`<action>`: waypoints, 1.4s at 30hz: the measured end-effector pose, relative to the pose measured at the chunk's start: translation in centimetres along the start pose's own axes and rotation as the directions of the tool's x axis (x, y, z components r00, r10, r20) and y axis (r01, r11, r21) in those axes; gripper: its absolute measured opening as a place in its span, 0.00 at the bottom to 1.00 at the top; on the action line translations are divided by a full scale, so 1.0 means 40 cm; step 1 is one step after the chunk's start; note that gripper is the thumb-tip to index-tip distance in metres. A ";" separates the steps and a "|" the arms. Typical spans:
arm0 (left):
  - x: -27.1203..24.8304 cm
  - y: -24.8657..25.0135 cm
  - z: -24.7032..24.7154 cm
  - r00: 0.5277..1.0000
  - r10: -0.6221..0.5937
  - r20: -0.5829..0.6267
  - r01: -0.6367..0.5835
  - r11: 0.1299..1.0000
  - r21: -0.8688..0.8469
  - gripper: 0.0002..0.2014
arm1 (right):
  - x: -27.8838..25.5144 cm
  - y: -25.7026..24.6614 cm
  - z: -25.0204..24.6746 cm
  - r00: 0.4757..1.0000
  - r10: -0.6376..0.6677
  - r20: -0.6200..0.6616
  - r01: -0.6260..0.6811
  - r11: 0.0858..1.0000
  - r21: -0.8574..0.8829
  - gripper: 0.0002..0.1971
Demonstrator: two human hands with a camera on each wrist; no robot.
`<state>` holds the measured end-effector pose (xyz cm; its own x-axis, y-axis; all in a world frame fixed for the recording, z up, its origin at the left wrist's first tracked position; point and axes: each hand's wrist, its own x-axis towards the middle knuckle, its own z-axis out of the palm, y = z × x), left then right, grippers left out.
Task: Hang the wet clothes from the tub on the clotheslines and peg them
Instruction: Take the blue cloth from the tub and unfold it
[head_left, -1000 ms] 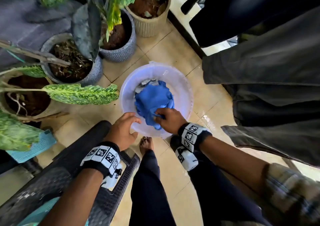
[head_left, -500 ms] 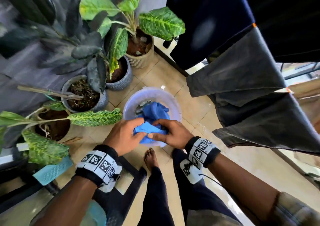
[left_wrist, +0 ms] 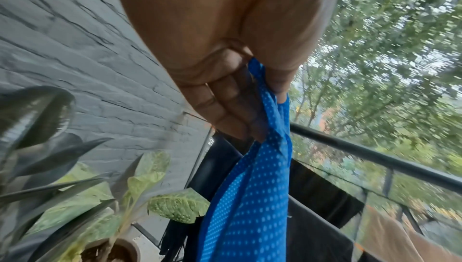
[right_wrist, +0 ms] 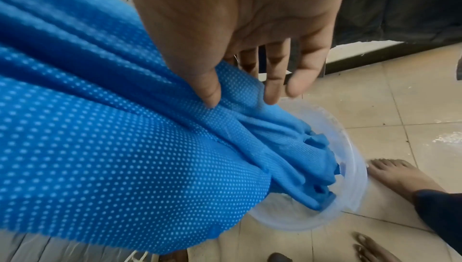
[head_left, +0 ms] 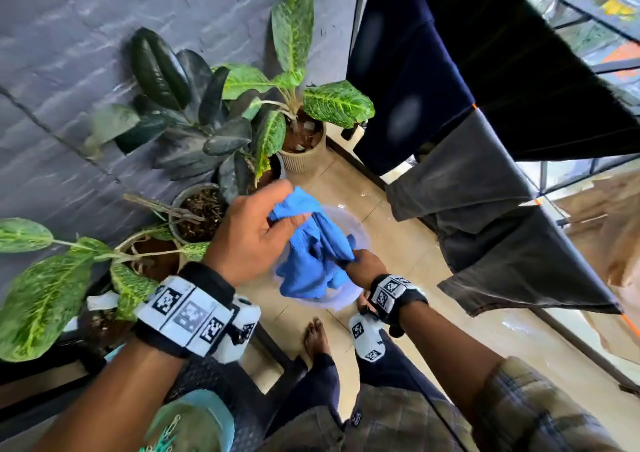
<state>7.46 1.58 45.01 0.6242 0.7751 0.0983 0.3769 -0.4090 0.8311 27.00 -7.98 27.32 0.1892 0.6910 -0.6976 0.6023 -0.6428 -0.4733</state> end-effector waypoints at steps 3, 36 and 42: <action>-0.006 -0.015 -0.039 0.997 -0.030 -0.069 0.026 0.998 -0.054 0.11 | -0.018 -0.007 -0.020 0.992 0.059 -0.116 -0.057 0.998 0.024 0.13; -0.163 -0.227 0.276 0.860 -0.459 0.224 0.443 0.888 0.122 0.24 | -0.444 -0.374 -0.433 0.844 -0.261 -0.469 0.537 0.422 0.731 0.18; -0.154 -0.228 0.183 0.792 -0.505 0.344 0.560 0.824 -0.080 0.06 | -0.377 -0.350 -0.457 0.897 -0.163 -0.410 0.432 0.512 0.742 0.12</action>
<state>5.18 -2.99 32.81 0.5396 0.6541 -0.5300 0.6058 0.1355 0.7840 29.88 -3.36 54.32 0.3893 0.8606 -0.3283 -0.1853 -0.2759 -0.9431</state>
